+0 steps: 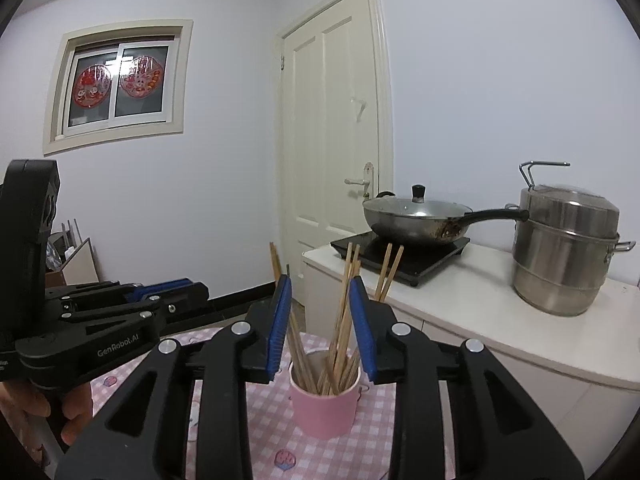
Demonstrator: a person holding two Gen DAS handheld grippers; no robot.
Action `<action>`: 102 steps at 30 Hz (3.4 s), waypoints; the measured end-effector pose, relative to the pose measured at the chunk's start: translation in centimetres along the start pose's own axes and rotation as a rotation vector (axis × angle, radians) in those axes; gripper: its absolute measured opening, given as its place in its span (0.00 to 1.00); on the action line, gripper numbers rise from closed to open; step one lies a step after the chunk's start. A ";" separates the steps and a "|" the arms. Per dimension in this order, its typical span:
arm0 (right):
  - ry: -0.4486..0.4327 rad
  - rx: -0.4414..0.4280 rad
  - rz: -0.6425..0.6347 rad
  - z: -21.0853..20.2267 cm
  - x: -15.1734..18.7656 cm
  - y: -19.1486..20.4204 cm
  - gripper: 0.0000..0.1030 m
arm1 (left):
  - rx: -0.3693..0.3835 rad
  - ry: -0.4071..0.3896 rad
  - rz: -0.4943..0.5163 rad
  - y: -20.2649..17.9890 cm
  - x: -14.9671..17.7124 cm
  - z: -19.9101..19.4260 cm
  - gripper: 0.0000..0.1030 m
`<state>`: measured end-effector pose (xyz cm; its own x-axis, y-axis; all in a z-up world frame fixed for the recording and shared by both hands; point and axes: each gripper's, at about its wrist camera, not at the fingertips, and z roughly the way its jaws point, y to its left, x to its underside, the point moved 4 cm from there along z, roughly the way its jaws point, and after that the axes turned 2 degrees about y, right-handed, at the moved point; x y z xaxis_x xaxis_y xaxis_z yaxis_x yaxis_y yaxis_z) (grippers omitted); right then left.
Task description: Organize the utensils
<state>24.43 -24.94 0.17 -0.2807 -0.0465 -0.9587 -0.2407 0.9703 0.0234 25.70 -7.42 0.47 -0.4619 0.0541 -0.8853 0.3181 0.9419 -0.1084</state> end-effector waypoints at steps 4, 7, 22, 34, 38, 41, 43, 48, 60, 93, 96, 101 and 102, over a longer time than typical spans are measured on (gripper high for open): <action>0.008 -0.006 -0.011 -1.2 1.2 0.4 0.35 | -0.048 -0.039 0.017 0.7 1.2 -1.8 0.45; 0.001 0.008 -0.015 -2.3 1.8 0.5 0.39 | -0.078 -0.058 0.014 1.3 2.1 -3.3 0.52; 0.027 0.092 -0.001 -6.2 5.5 1.8 0.69 | -0.172 -0.212 0.058 0.5 5.9 -11.0 0.77; -0.080 0.090 -0.022 -10.3 5.2 4.3 0.88 | -0.265 -0.335 0.076 -0.2 7.3 -16.1 0.89; -0.099 0.091 -0.036 -11.2 5.2 5.0 0.90 | -0.265 -0.357 0.059 -0.1 7.7 -17.4 0.90; -0.109 0.082 -0.028 -11.7 5.3 5.1 0.91 | -0.269 -0.374 0.047 0.0 8.0 -18.3 0.92; -0.112 0.081 -0.028 -12.0 5.4 5.3 0.91 | -0.280 -0.386 0.043 0.1 8.1 -18.9 0.92; -0.131 0.091 -0.048 -12.7 5.5 5.9 0.92 | -0.281 -0.397 0.033 0.3 8.6 -19.9 0.93; -0.136 0.088 -0.046 -13.3 6.0 6.4 0.92 | -0.315 -0.395 0.057 0.1 9.1 -20.1 0.93; -0.147 0.119 -0.061 -14.2 6.2 6.8 0.92 | -0.283 -0.374 0.077 -0.6 9.2 -19.9 0.94; -0.147 0.119 -0.061 -14.2 6.2 6.8 0.92 | -0.281 -0.375 0.078 -0.6 9.2 -20.0 0.94; -0.147 0.119 -0.061 -14.3 6.3 6.9 0.92 | -0.279 -0.375 0.082 -0.7 9.3 -20.0 0.94; -0.145 0.119 -0.062 -14.3 6.3 6.9 0.92 | -0.280 -0.377 0.084 -0.7 9.3 -20.0 0.94</action>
<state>7.77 -21.95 -1.63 -0.1298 -0.0806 -0.9883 -0.1391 0.9883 -0.0623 4.60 -0.96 1.34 -0.0955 0.0584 -0.9937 0.0822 0.9953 0.0506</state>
